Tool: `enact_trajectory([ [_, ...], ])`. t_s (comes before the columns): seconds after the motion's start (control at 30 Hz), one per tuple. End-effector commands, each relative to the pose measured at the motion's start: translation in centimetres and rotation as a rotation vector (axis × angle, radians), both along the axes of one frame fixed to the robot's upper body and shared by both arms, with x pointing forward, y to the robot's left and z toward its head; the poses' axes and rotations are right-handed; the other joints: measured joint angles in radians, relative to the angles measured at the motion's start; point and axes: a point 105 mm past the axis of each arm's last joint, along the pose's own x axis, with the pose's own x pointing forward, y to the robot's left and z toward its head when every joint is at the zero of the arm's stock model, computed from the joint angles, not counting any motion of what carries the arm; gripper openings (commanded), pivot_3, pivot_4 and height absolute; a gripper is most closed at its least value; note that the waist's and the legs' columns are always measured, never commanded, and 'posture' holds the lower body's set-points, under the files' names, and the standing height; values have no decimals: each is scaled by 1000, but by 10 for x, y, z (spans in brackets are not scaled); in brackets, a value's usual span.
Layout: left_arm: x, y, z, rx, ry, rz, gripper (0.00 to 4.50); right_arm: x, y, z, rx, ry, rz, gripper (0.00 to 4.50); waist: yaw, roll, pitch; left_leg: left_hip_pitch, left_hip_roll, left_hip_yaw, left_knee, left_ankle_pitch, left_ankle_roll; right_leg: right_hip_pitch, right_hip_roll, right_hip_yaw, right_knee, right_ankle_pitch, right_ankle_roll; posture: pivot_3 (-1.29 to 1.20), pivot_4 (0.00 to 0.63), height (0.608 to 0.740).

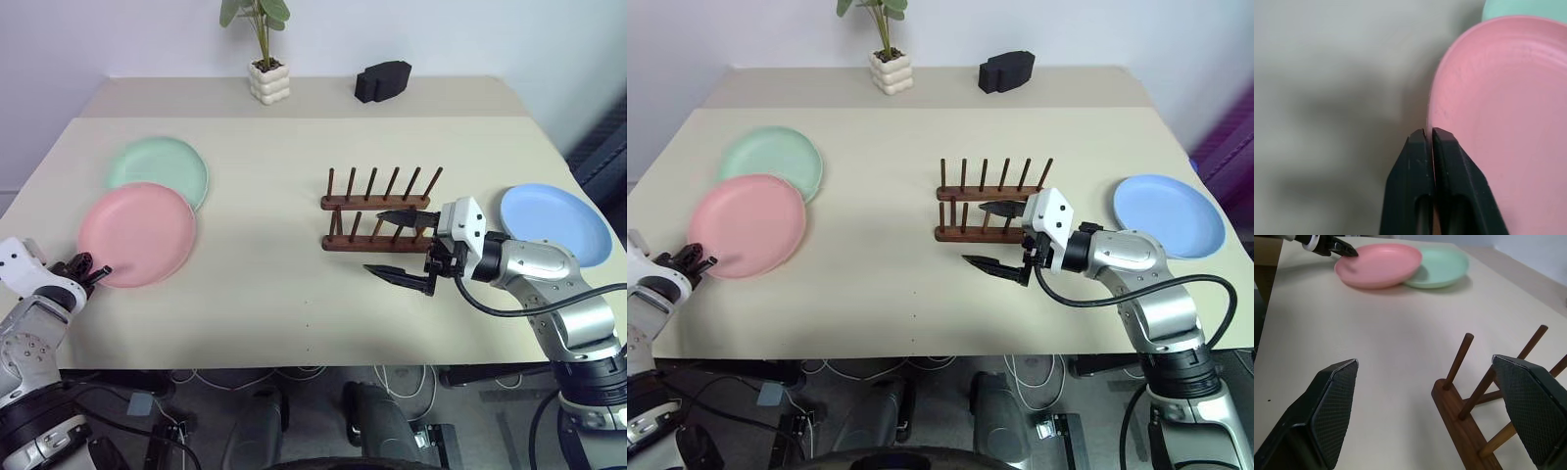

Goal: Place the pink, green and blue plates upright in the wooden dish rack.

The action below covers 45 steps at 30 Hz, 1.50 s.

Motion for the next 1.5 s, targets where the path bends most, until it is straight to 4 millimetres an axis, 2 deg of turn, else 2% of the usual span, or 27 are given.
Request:
enact_trajectory([
  [0.03,-4,4,9,-20,-96,22,46,-3,2,13,6,-56,24,4500,1,0,0,0,0,0,0,0,0,0,0,0,0,0,0,0,150,736],
  [0.2,-2,-6,48,-28,-328,-33,46,-4,2,17,-3,-73,40,4500,3,-2,1,-1,0,0,0,0,0,0,-1,0,0,0,0,0,150,736],
  [0.3,4,-12,67,20,-367,-65,46,-5,5,22,-14,-101,55,4500,2,-3,1,-1,0,0,1,0,0,-1,-1,0,0,0,0,0,150,736],
  [0.4,14,-26,96,71,-425,-122,46,-1,10,32,-35,-160,56,4500,3,-3,1,-2,0,0,1,0,0,-1,0,0,0,0,0,0,150,736],
  [0.53,36,-74,139,231,-463,-273,46,11,21,46,-104,-266,35,4500,3,-3,1,-3,-1,0,1,0,0,-1,0,0,0,0,0,0,150,736],
  [0.67,47,-110,166,331,-501,-370,46,17,36,52,-163,-376,32,4500,1,-3,1,-4,-2,2,1,0,0,-2,0,0,-1,0,0,0,150,736],
  [0.73,53,-135,186,395,-541,-415,46,21,53,63,-166,-474,22,4500,-3,-3,1,-6,-4,2,0,0,0,-5,0,0,0,1,2,0,150,736],
  [0.8,57,-150,200,422,-576,-434,46,25,68,70,-169,-560,12,4500,-5,-3,1,-10,-4,3,1,1,-2,-9,2,0,1,3,3,0,150,736],
  [0.87,58,-159,207,439,-593,-449,46,27,77,73,-173,-619,7,4500,-5,-3,1,-11,-3,2,1,2,-3,-11,3,0,2,3,3,0,150,736],
  [0.93,61,-173,213,496,-586,-474,46,30,95,77,-181,-716,15,4500,-4,-3,1,-11,-3,1,0,2,-3,-11,3,0,2,3,4,0,150,736],
  [1.03,62,-193,221,516,-595,-513,46,34,115,72,-223,-813,35,4500,-4,-3,1,-11,-4,1,0,2,-4,-11,3,0,2,3,4,0,150,736],
  [1.27,57,-221,220,514,-596,-606,46,45,122,63,-269,-926,5,4500,-2,-3,1,-13,-5,0,1,3,-6,-11,2,-1,1,3,4,0,150,736],
  [1.47,53,-229,222,500,-606,-635,46,51,124,55,-289,-945,-5,4500,-5,-3,1,-13,-5,-1,0,4,-7,-11,3,-1,2,3,4,0,150,736],
  [1.5,52,-230,223,494,-611,-638,15,52,124,53,-295,-947,-5,4245,-5,-3,1,-12,-5,-1,0,4,-7,-11,3,-1,2,3,4,0,150,736],
])
